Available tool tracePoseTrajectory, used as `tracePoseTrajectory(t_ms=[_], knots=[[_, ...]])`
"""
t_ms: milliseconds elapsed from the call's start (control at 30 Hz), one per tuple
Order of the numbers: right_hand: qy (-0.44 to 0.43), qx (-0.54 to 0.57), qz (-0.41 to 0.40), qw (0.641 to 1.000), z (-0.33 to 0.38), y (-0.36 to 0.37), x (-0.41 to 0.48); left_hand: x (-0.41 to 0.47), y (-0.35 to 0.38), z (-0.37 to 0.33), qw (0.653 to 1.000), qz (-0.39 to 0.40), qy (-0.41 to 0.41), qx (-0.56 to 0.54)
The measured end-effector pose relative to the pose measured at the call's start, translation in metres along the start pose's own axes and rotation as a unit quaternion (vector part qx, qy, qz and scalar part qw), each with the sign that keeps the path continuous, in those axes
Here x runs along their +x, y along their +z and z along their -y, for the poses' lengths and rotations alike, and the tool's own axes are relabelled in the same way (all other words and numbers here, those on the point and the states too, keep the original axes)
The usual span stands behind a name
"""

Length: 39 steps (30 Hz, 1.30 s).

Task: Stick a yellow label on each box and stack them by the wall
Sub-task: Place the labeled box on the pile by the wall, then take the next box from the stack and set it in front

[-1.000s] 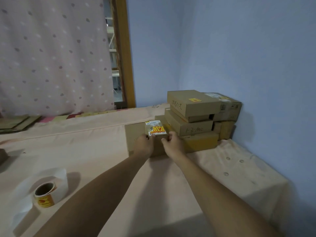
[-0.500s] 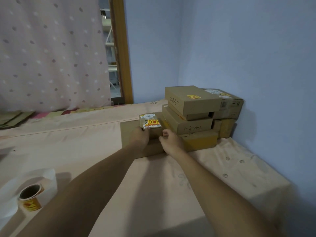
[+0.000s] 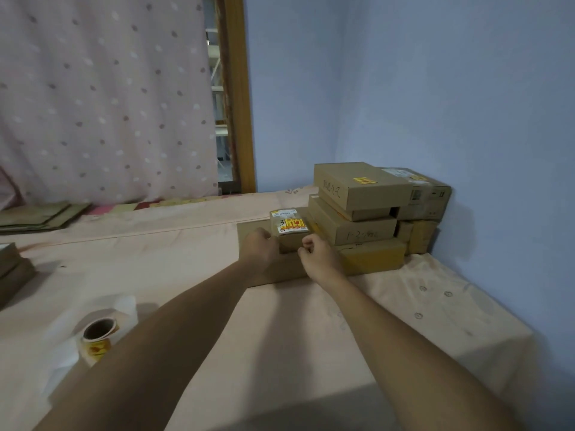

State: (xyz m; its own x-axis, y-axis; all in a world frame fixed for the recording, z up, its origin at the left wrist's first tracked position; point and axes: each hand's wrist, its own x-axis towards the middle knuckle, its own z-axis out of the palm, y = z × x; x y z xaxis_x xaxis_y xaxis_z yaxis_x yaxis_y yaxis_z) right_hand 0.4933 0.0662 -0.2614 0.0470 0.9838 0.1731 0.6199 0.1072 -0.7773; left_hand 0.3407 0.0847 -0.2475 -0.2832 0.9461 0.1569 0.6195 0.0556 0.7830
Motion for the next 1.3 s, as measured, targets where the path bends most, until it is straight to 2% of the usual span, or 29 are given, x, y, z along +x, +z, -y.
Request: tracePoseTrajectory(t_ms=[267,433,700,900,1133,1300], knots=[[-0.082,-0.041,0.031,0.995,0.063,0.025,-0.028,-0.025,-0.096,0.044,0.98,-0.011,0.066,0.188],[-0.133,-0.11,0.081,0.982,0.11,0.07,-0.048,-0.047,-0.171,0.088,0.956,-0.018,0.057,0.286],[-0.213,-0.125,0.145,0.958,0.209,0.153,-0.092,-0.081,-0.291,0.17,0.93,-0.069,0.011,0.361],[-0.254,-0.121,0.204,0.938,0.273,0.229,-0.125,-0.103,-0.384,0.245,0.935,-0.116,-0.032,0.334],[-0.299,-0.111,0.245,0.916,0.347,0.312,-0.154,-0.117,-0.471,0.313,0.936,-0.194,-0.158,0.249],[-0.268,-0.067,0.269,0.923,0.388,0.374,-0.16,-0.102,-0.509,0.359,0.938,-0.241,-0.207,0.136]])
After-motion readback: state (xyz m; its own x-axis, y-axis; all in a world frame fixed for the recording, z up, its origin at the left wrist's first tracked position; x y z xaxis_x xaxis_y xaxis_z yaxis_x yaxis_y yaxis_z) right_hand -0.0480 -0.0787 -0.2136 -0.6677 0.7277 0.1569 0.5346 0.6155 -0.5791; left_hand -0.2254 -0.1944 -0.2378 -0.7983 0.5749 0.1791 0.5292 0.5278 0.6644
